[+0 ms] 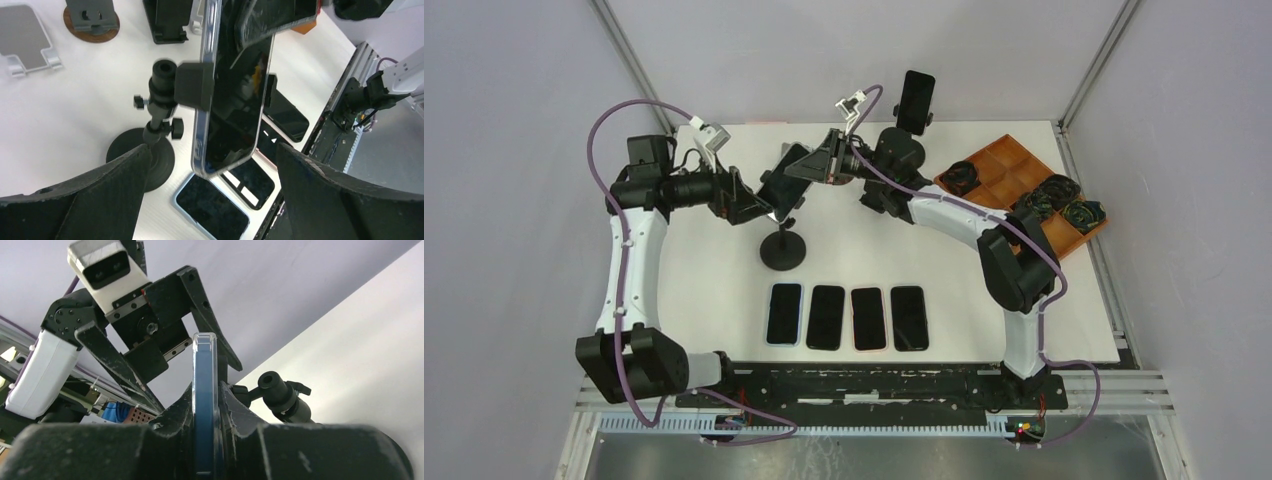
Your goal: Remove the phone from the phone stand
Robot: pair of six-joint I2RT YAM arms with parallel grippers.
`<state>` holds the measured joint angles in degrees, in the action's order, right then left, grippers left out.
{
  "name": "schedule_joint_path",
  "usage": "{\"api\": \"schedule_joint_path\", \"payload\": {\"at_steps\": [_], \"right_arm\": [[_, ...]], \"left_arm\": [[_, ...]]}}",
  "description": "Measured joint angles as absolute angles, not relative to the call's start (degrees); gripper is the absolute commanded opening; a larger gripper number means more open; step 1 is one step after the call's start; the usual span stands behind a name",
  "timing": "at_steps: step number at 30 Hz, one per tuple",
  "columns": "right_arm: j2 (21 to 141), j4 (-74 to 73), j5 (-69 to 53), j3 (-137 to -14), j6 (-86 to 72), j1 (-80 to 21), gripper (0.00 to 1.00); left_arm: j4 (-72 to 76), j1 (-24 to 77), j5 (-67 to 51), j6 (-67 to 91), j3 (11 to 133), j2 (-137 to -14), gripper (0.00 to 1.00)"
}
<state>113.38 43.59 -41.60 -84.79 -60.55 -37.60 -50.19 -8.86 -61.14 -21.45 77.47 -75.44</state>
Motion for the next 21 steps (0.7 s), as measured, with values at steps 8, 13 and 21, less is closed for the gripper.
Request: {"api": "schedule_joint_path", "payload": {"at_steps": [8,13,21], "right_arm": [[115.37,34.46,-42.46,-92.07,-60.62,-34.68,0.0],[115.39,31.0,-42.46,-94.0,-60.9,-33.28,0.0],[114.89,35.55,-43.51,-93.51,-68.14,-32.93,0.0]], "left_arm": [[-51.68,-8.86,-59.02,-25.28,74.0,-75.2,1.0],[-51.57,-8.86,-59.16,-28.01,69.95,-74.26,1.0],[-41.45,-8.86,-59.22,-27.42,64.49,-67.9,1.0]]}}
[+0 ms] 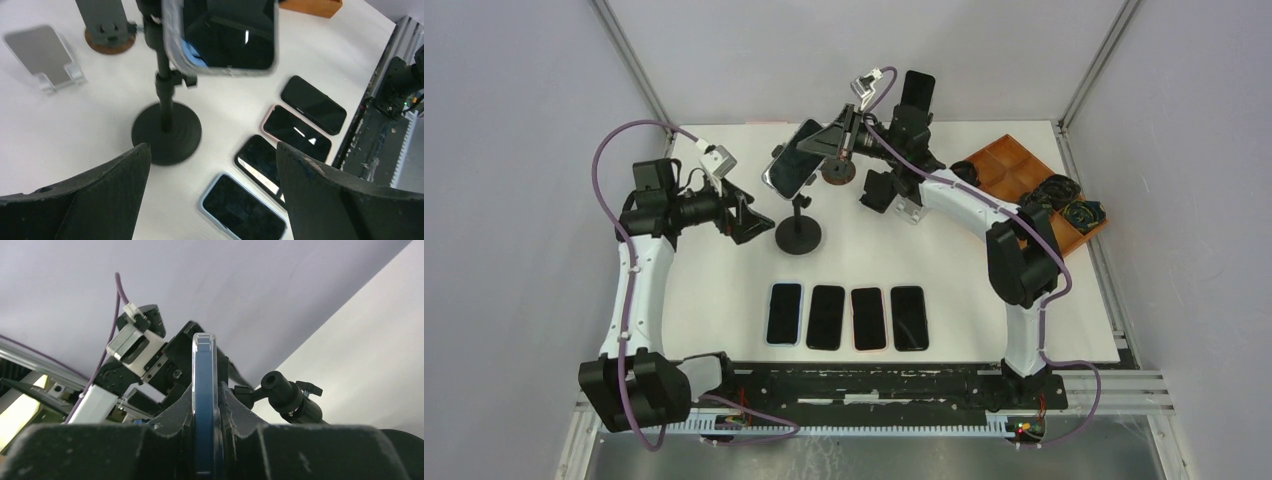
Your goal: Remove the phone from the phone stand
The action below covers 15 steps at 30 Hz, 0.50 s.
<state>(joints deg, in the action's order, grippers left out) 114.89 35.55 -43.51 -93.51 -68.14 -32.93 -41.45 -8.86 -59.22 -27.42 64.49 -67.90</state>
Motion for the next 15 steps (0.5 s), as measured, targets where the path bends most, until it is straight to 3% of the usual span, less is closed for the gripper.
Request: {"api": "schedule_joint_path", "payload": {"at_steps": [9,15], "right_arm": [[105.01,41.28,-45.95,-82.81,-72.9,-35.83,0.0],[103.07,50.76,-46.22,-82.02,-80.09,-37.82,0.0]], "left_arm": [[-34.85,-8.86,-63.64,-25.89,64.31,-69.14,1.0],[-34.46,-7.51,-68.73,-25.8,62.67,-68.27,1.0]]}}
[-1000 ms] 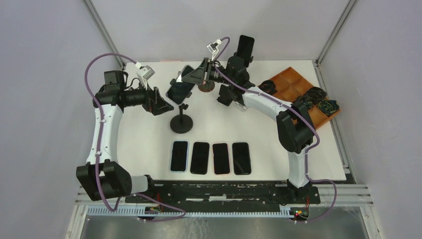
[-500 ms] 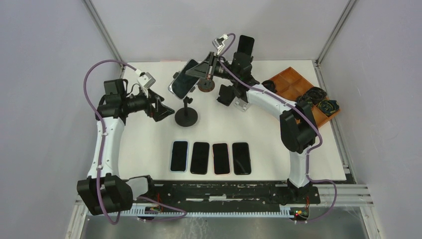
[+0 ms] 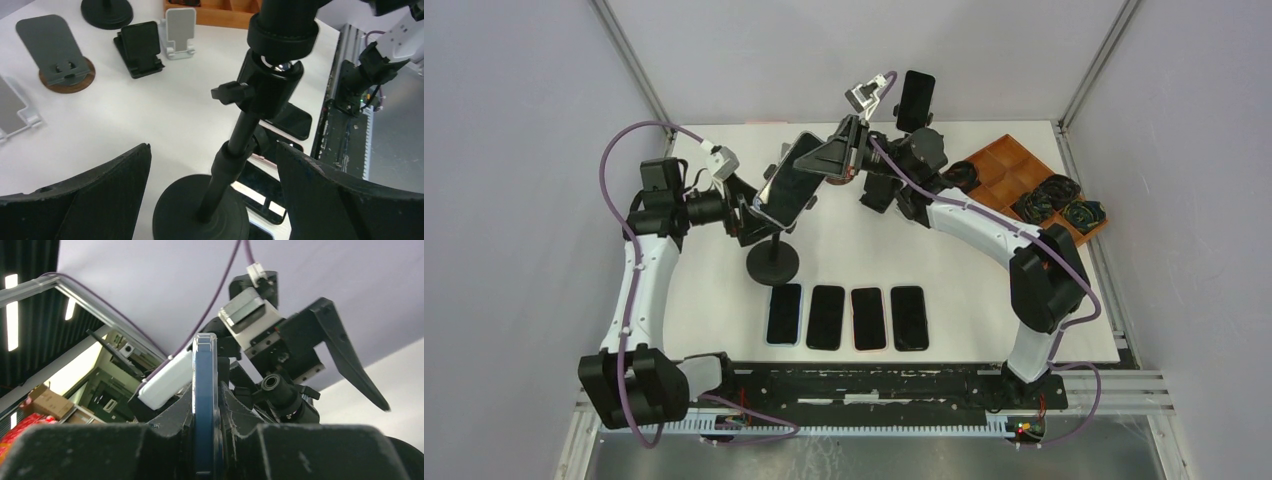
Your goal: Remove the phone from the phone stand
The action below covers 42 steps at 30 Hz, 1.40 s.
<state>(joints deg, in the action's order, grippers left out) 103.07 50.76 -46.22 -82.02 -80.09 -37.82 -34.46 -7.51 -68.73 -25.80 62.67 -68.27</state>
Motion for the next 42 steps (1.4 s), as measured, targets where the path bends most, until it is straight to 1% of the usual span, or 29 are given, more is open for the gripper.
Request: {"api": "schedule_joint_path", "payload": {"at_steps": [3,6,10,11,12,13,15,19,21,23,24,27,28,29,30,31,32,34,35,37,42], "right_arm": [[103.07,53.84,-46.0,-82.15,-81.95,-38.96,0.0],[103.07,54.89,-46.0,-82.17,-82.59,-40.07,0.0],[103.13,55.96,-45.95,-82.21,-83.81,-41.1,0.0],[103.2,56.23,-45.95,-82.41,-84.18,-41.3,0.0],[103.24,56.45,-45.87,-82.59,-84.33,-41.41,0.0],[103.37,56.58,-45.8,-82.87,-84.47,-41.6,0.0],[103.57,56.97,-45.54,-83.15,-84.49,-41.89,0.0],[103.81,57.06,-44.97,-82.89,-84.38,-42.02,0.0],[103.81,57.23,-44.99,-82.43,-84.38,-42.02,0.0],[103.81,57.36,-44.99,-81.76,-84.4,-42.02,0.0],[103.81,57.54,-45.06,-81.45,-84.6,-42.02,0.0],[103.81,58.19,-45.06,-80.66,-84.88,-42.02,0.0],[103.81,58.24,-45.04,-80.42,-85.03,-42.02,0.0],[103.81,58.46,-45.06,-80.18,-85.19,-42.02,0.0],[103.81,58.65,-45.04,-79.99,-85.27,-42.02,0.0],[103.81,58.67,-45.04,-79.94,-85.3,-42.02,0.0],[103.81,58.94,-45.25,-79.9,-85.67,-42.02,0.0],[103.81,59.46,-44.91,-79.9,-85.73,-42.0,0.0],[103.81,59.51,-45.1,-79.9,-85.91,-41.89,0.0],[103.83,59.37,-45.23,-79.9,-85.93,-41.87,0.0],[103.83,58.33,-46.37,-79.9,-85.67,-41.6,0.0]], "left_arm": [[-34.35,-7.14,-71.33,-24.62,62.54,-67.94,0.98],[-34.33,-7.07,-73.73,-23.2,62.54,-67.55,0.92],[-35.59,-6.22,-75.79,-22.81,62.63,-67.11,0.72],[-36.18,-5.93,-76.23,-22.83,62.63,-67.09,0.68],[-36.86,-5.69,-76.77,-22.81,62.65,-67.09,0.67],[-37.52,-5.52,-76.95,-22.85,62.72,-67.09,0.68],[-38.48,-5.3,-77.08,-22.92,63.09,-67.13,0.79],[-42.44,-5.26,-77.01,-25.71,65.67,-67.24,0.94],[-44.16,-5.26,-76.97,-27.38,67.02,-67.11,0.96],[-45.39,-5.28,-76.84,-28.75,67.79,-66.76,0.95],[-45.95,-5.28,-76.84,-29.39,68.03,-66.65,0.92],[-47.62,-5.32,-77.14,-30.79,68.75,-66.59,0.73],[-47.83,-5.32,-77.21,-31.09,68.82,-66.59,0.64],[-48.03,-5.32,-77.32,-31.31,68.93,-66.59,0.53],[-48.16,-5.32,-77.45,-31.57,68.99,-66.61,0.4],[-48.34,-5.32,-77.52,-31.66,69.01,-66.65,0.29],[-48.1,-5.32,-77.19,-32.23,69.04,-66.74,0.24],[-48.9,-5.32,-78.06,-33.52,69.04,-66.92,0.21],[-49.3,-5.3,-78.02,-33.69,69.04,-66.96,0.17],[-50.48,-5.26,-78.15,-34.76,69.04,-67.22,0.04],[-53.82,-5.26,-78.39,-38.57,69.04,-67.94,0.02]]}}
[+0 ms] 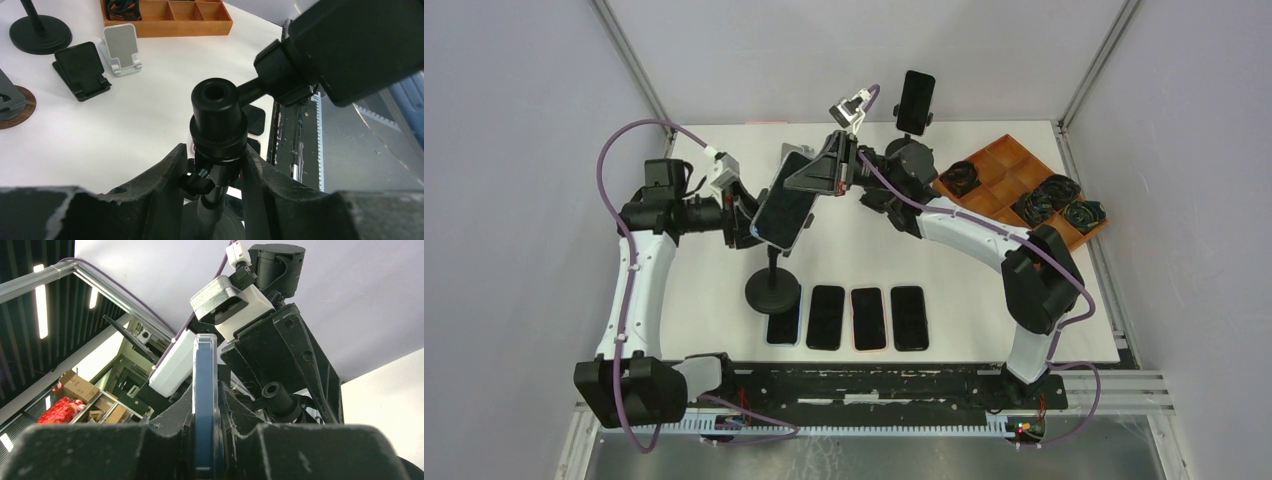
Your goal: Remove the phone from the phone stand
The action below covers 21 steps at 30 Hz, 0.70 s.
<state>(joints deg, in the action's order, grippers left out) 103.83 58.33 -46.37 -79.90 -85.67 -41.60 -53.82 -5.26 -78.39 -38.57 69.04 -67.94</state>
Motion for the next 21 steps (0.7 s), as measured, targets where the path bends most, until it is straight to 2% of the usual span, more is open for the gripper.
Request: {"api": "schedule_joint_path", "payload": {"at_steps": [11,17,18,21], "right_arm": [[103.88,57.82,-51.33,-78.81,-87.11,-36.4,0.0],[103.88,59.29,-52.29,-79.13,-89.34,-35.03,0.0],[103.88,59.29,-52.25,-79.57,-89.43,-34.24,0.0],[103.88,59.24,-50.98,-80.93,-89.08,-31.7,0.0]], "left_arm": [[-72.64,-4.93,-81.3,-61.65,72.38,-73.76,0.02],[-78.56,-5.06,-80.82,-67.77,72.58,-74.48,0.03],[-79.46,-5.08,-80.68,-68.2,72.58,-74.46,0.13],[-80.9,-5.15,-79.96,-69.65,72.53,-74.43,0.83]]}}
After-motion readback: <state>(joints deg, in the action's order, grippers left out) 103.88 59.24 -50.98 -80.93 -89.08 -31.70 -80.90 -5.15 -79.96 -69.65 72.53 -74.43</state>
